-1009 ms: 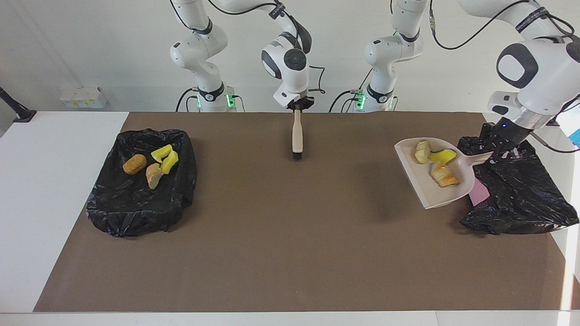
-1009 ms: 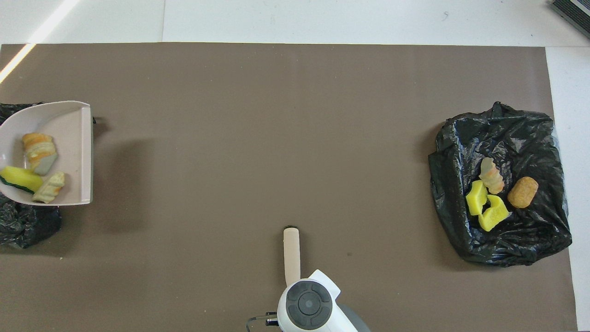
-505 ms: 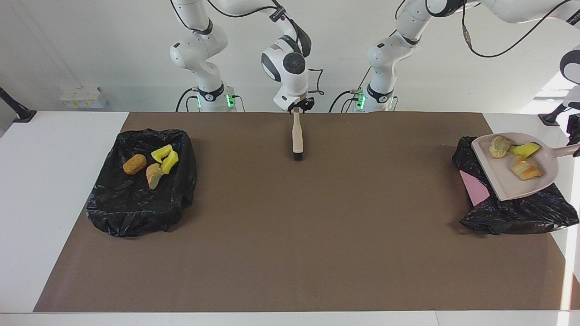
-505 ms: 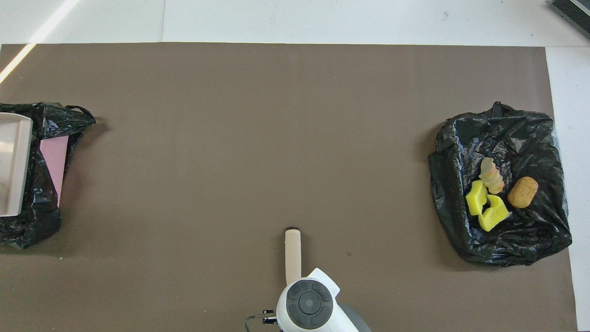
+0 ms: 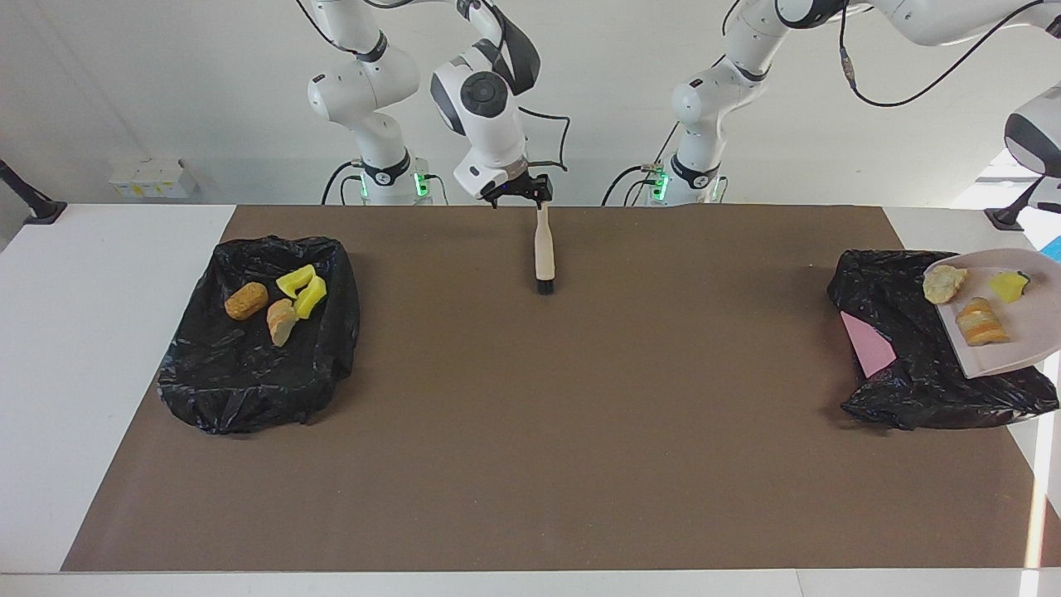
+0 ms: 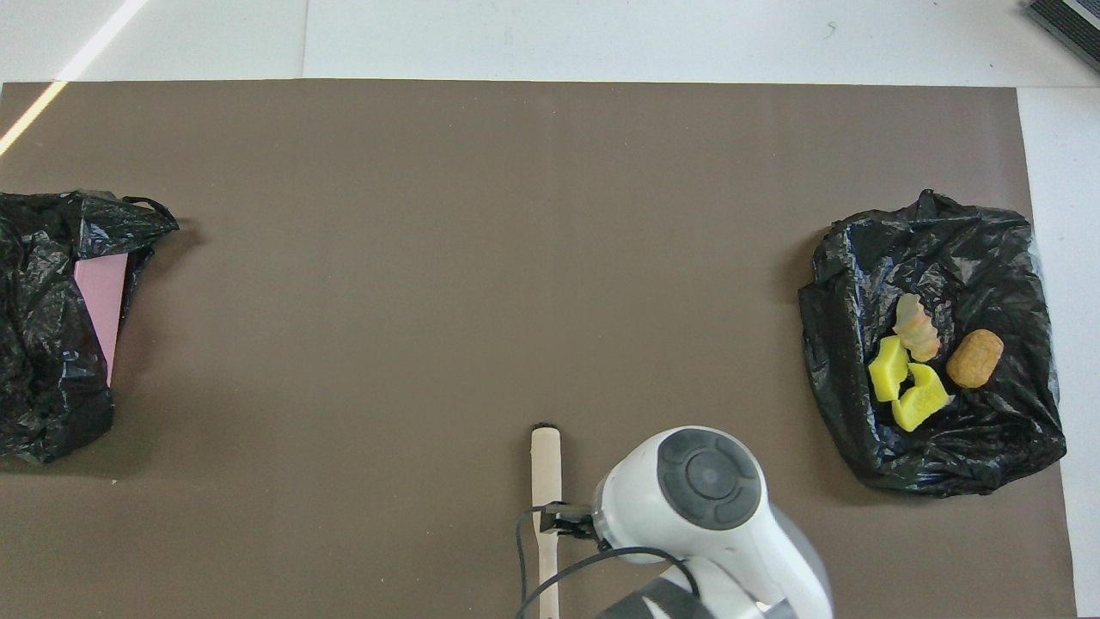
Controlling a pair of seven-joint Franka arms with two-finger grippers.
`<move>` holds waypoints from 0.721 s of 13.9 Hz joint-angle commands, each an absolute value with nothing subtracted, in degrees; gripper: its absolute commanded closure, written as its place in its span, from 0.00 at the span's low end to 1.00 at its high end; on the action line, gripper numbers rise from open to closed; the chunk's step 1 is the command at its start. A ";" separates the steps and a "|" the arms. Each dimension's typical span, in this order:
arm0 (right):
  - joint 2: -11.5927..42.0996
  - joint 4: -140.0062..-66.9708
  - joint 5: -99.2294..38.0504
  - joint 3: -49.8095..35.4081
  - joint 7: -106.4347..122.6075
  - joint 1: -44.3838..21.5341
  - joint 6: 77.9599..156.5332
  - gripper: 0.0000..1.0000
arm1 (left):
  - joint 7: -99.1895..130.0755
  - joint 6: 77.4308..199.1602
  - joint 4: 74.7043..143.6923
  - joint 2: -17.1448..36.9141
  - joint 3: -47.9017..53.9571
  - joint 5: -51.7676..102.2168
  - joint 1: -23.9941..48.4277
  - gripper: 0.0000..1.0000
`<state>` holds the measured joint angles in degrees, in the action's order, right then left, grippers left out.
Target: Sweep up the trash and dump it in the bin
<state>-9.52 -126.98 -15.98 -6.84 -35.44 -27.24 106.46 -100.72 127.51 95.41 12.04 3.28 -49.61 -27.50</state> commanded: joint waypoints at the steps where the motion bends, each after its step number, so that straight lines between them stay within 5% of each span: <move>1: -9.14 -119.91 -12.92 -7.21 -29.64 -20.50 99.77 0.00 | -89.68 130.26 107.03 3.44 3.08 -61.30 -25.59 1.00; 5: -8.70 -108.40 -11.43 -7.21 -26.28 -9.52 92.56 0.00 | -86.31 128.06 108.37 0.01 2.99 -68.46 -24.35 1.00; 10: -5.72 -97.66 2.70 -7.21 -25.49 -5.80 90.71 0.00 | -85.52 119.38 108.19 -3.86 4.31 -68.65 -21.03 1.00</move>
<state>-8.95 -102.64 -1.89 -6.24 -26.66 -6.66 92.58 -87.59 123.90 106.17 -1.42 4.16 -67.47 -24.23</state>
